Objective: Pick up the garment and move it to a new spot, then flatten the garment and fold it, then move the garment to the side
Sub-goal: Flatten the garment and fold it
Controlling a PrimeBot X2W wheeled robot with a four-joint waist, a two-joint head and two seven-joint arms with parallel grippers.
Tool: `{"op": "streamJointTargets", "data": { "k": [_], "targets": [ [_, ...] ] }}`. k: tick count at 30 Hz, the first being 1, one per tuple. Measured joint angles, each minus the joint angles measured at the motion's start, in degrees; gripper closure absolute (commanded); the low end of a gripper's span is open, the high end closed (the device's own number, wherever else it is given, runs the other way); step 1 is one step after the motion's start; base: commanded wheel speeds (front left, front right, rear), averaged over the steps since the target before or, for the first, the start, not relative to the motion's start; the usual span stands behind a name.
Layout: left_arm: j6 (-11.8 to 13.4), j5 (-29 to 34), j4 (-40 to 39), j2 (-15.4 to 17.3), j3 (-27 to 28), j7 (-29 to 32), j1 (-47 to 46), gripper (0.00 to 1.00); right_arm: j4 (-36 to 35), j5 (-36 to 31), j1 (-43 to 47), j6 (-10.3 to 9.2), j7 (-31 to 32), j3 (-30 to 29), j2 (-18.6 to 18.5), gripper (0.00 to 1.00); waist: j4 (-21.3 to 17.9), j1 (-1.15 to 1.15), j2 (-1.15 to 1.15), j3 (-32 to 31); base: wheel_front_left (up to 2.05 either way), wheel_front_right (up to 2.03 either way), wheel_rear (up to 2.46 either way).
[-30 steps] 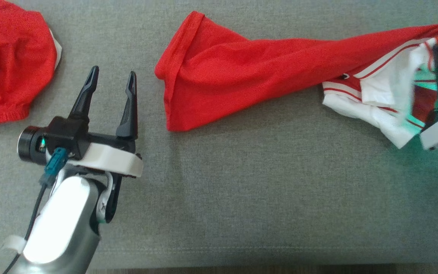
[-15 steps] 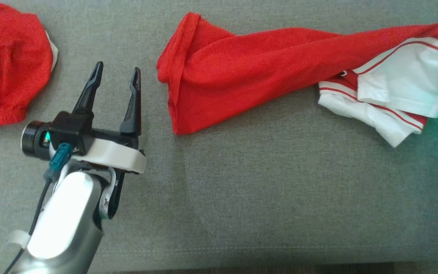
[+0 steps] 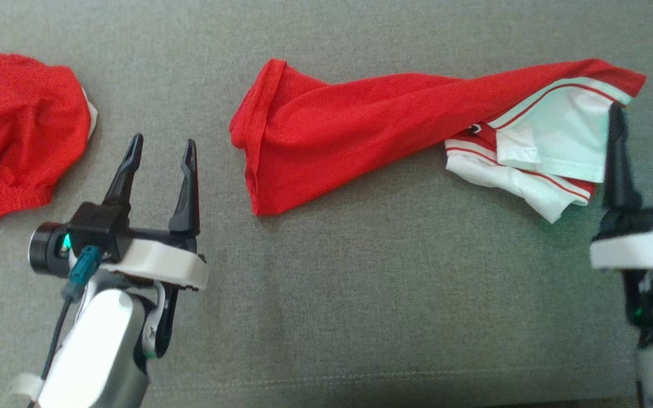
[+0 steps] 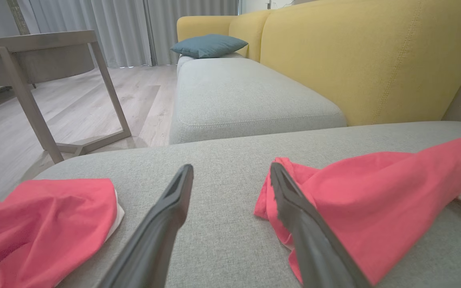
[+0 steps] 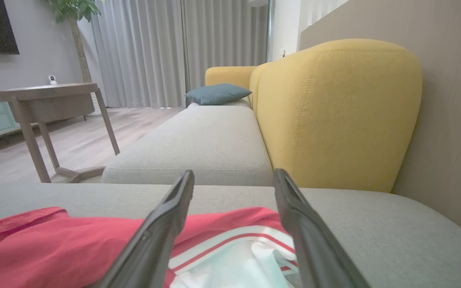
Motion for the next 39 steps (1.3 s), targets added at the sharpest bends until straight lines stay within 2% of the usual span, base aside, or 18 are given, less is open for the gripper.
{"op": "streamJointTargets", "data": {
  "k": [4, 13, 28, 34, 39],
  "targets": [
    [0.2, 0.0, 0.0, 0.0, 0.1, 0.0, 1.6, 0.0, -3.5, -0.4, 4.5, 0.0, 1.9, 1.3, 1.9, 0.0, -0.2, 0.0, 0.0, -1.7, 0.0, 0.0, 0.0],
    [0.8, 0.0, -0.1, 0.2, 0.2, 0.0, 3.9, 0.0, -6.3, -0.1, 8.9, 0.0, 4.5, 3.7, 4.3, 0.0, -0.4, 0.0, 0.0, -3.5, 0.0, 0.0, 0.0],
    [1.0, 0.7, -1.3, 0.6, -1.1, 0.5, 3.6, 0.0, -7.3, 0.6, 9.2, 0.0, 5.0, 4.5, 4.5, 0.0, -0.4, 0.0, 0.0, -2.5, 0.0, 0.0, 0.0],
    [-3.6, 0.7, 1.7, -0.7, -5.8, 6.3, -1.4, 0.0, -7.5, 0.7, 8.9, 0.0, 5.0, 5.1, 4.6, 0.0, -0.6, 0.0, 0.0, -0.3, 0.0, 0.0, 0.0],
    [-6.0, -1.0, 8.1, -2.1, -7.7, 11.5, -5.0, 0.0, -7.0, 1.3, 7.8, 0.0, 5.0, 5.7, 4.6, 0.0, -1.6, 0.0, 0.0, 1.5, 0.0, 0.0, 0.0]
  ]
}}
